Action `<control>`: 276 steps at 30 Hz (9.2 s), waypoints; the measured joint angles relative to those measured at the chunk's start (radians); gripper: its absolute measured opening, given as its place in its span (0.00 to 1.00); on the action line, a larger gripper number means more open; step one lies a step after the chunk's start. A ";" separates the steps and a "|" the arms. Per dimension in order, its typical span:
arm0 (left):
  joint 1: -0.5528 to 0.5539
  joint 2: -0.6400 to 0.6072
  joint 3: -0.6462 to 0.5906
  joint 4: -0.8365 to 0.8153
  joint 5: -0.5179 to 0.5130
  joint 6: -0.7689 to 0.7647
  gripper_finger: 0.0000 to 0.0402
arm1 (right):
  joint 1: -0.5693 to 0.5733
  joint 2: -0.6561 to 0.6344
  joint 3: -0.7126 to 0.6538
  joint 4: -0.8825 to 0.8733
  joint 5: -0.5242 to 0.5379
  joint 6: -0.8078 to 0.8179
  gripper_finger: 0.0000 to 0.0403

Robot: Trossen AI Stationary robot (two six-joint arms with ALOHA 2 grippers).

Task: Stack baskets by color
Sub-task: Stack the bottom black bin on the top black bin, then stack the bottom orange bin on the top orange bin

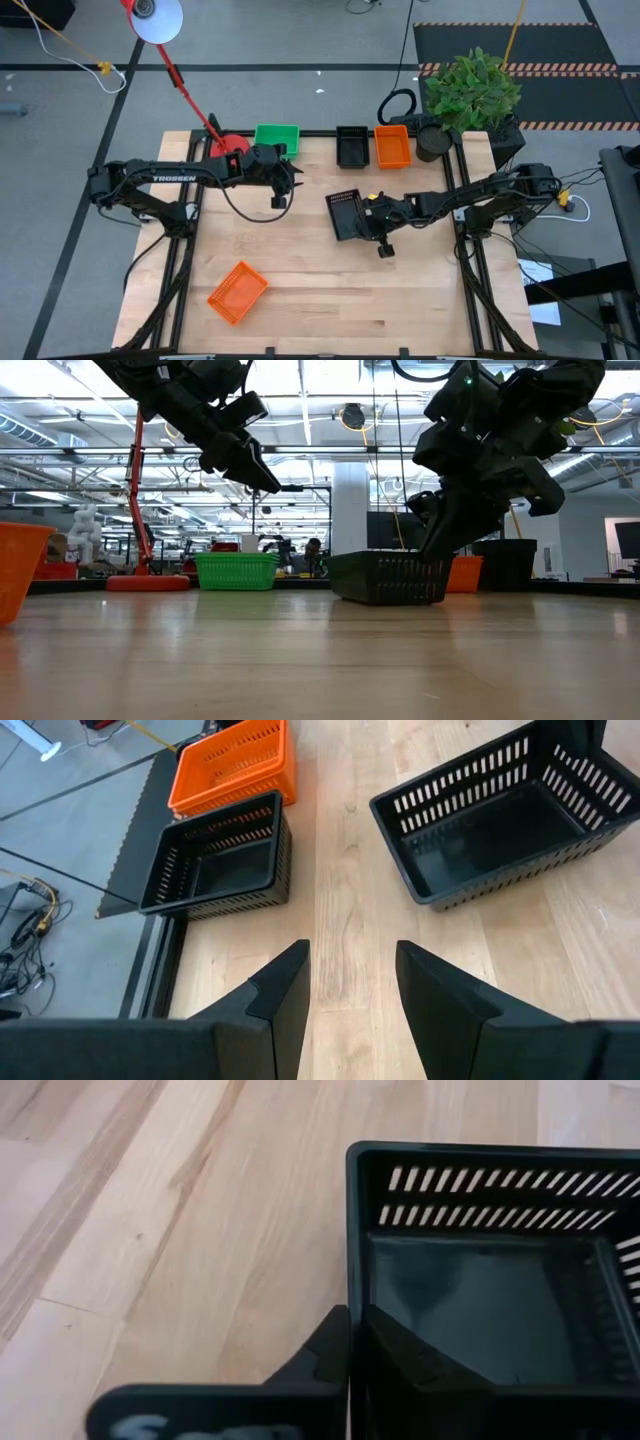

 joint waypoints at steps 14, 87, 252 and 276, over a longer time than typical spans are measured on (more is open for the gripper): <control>0.000 0.000 0.000 0.000 0.000 0.007 0.38 | 0.002 -0.137 0.010 -0.022 0.056 0.007 0.02; -0.001 0.000 0.000 -0.003 0.003 -0.021 0.38 | -0.575 0.066 0.390 -0.286 0.024 -0.476 0.03; -0.789 0.338 0.248 -0.338 -0.675 -0.430 0.01 | 0.360 0.384 0.721 -0.291 0.653 0.449 0.48; -0.792 0.337 0.248 -0.279 -0.678 -0.413 0.03 | 0.324 0.384 0.637 -0.232 0.569 0.390 0.04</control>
